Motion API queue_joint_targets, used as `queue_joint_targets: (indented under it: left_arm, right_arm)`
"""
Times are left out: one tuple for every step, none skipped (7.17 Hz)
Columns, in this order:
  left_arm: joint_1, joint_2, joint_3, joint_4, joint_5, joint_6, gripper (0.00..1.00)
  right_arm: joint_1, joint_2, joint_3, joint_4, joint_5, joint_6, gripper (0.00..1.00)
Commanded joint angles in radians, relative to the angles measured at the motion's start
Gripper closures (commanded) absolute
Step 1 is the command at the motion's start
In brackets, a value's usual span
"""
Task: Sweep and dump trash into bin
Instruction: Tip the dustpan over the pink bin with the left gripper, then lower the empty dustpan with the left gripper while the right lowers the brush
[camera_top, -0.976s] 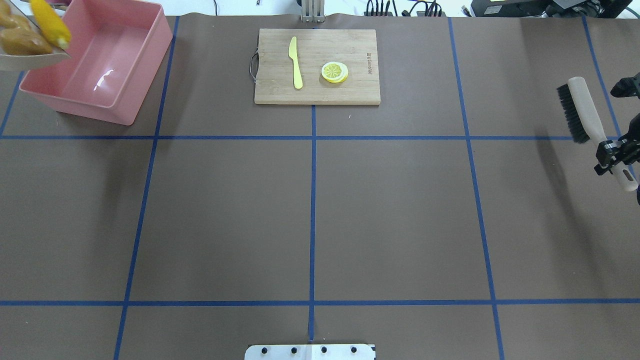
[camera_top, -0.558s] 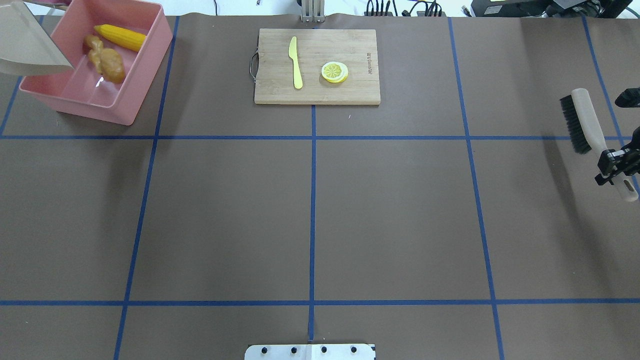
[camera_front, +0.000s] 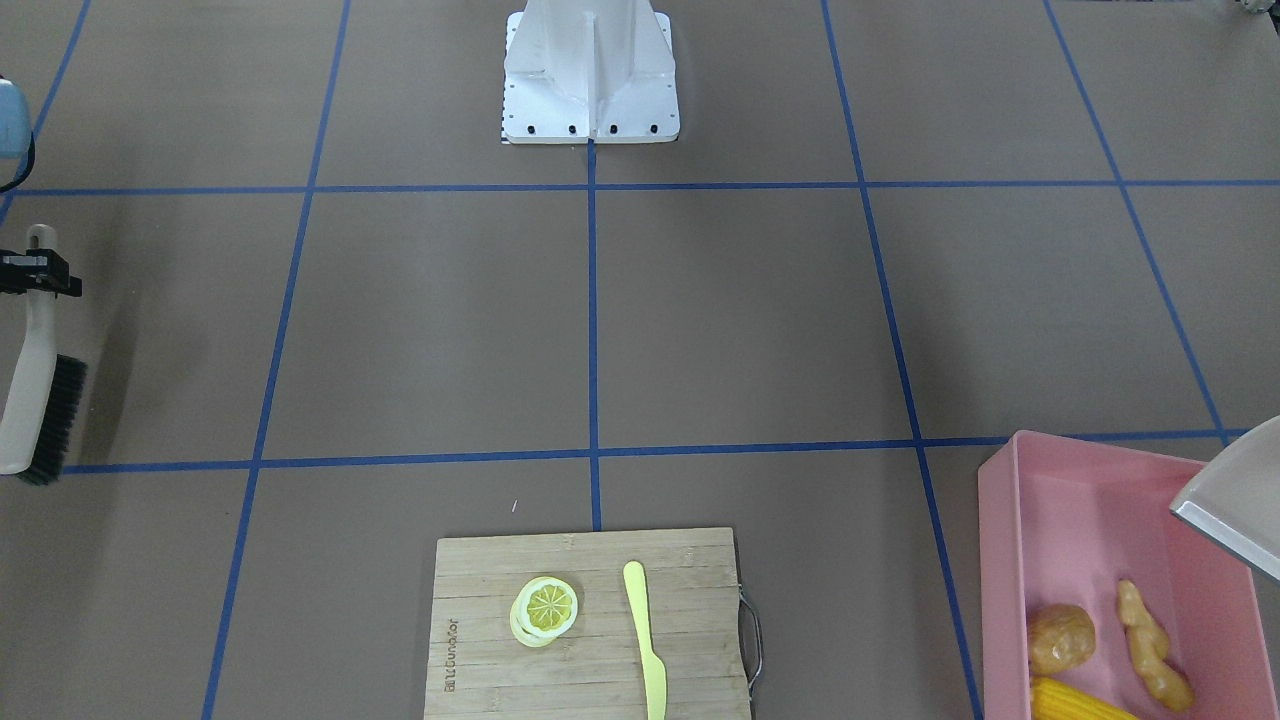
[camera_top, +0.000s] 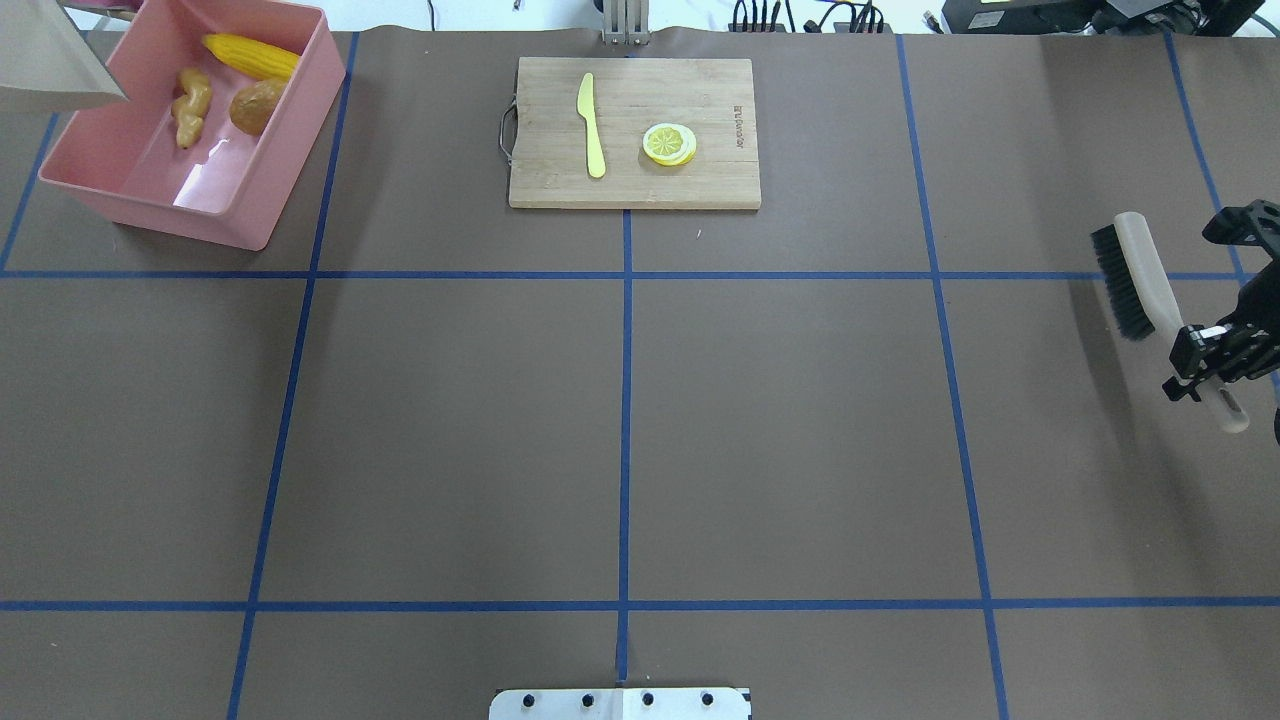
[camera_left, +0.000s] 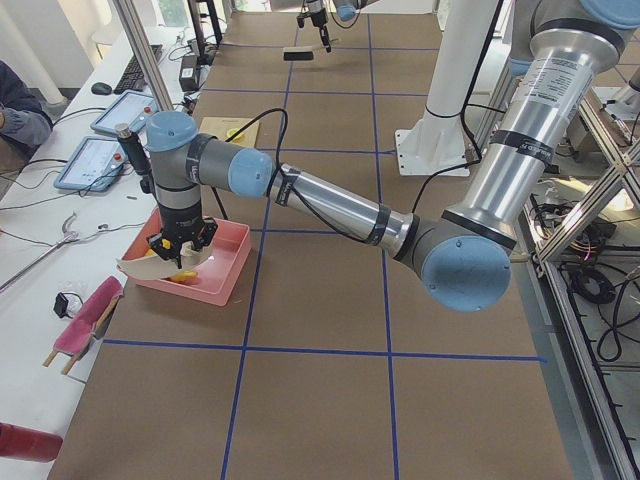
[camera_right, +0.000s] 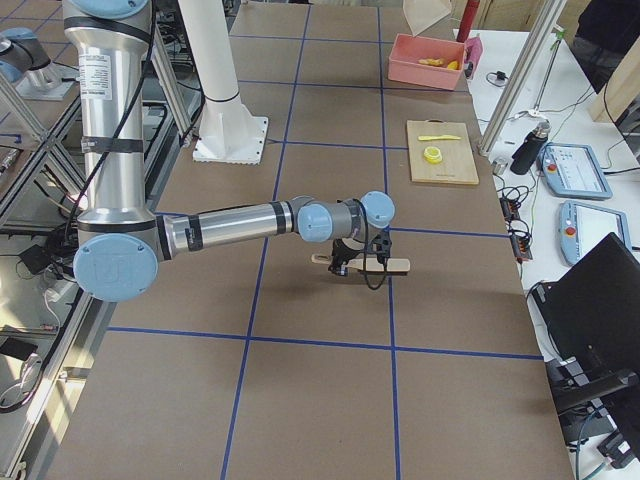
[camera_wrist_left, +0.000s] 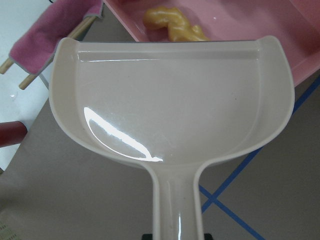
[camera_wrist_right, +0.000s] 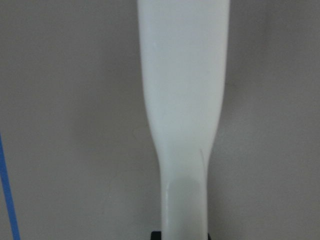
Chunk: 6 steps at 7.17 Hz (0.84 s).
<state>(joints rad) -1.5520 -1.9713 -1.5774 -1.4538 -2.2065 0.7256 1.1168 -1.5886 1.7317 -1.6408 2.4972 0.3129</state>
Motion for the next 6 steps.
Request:
queue_joint_targets:
  left_arm:
    - [0.024,0.075,-0.074,-0.200,-0.084,-0.009,1.00]
    - [0.132,0.113,-0.085,-0.347,-0.102,-0.011,1.00]
    - [0.262,0.117,-0.096,-0.491,-0.122,-0.105,1.00]
    - [0.389,0.117,-0.104,-0.642,-0.115,-0.199,1.00]
    - [0.515,0.118,-0.160,-0.708,-0.113,-0.266,1.00]
    - [0.608,0.120,-0.214,-0.705,-0.110,-0.296,1.00]
  right_arm:
    - [-0.060,-0.005,0.002,0.001,0.000,0.040,1.00]
    - [-0.080,-0.007,0.002,0.001,0.003,0.046,1.00]
    - [-0.100,-0.011,0.009,0.001,0.003,0.076,1.00]
    - [-0.123,-0.011,0.022,0.003,0.003,0.122,1.00]
    - [-0.149,-0.011,0.028,0.004,0.002,0.152,1.00]
    - [-0.153,-0.011,0.026,0.003,0.003,0.153,1.00]
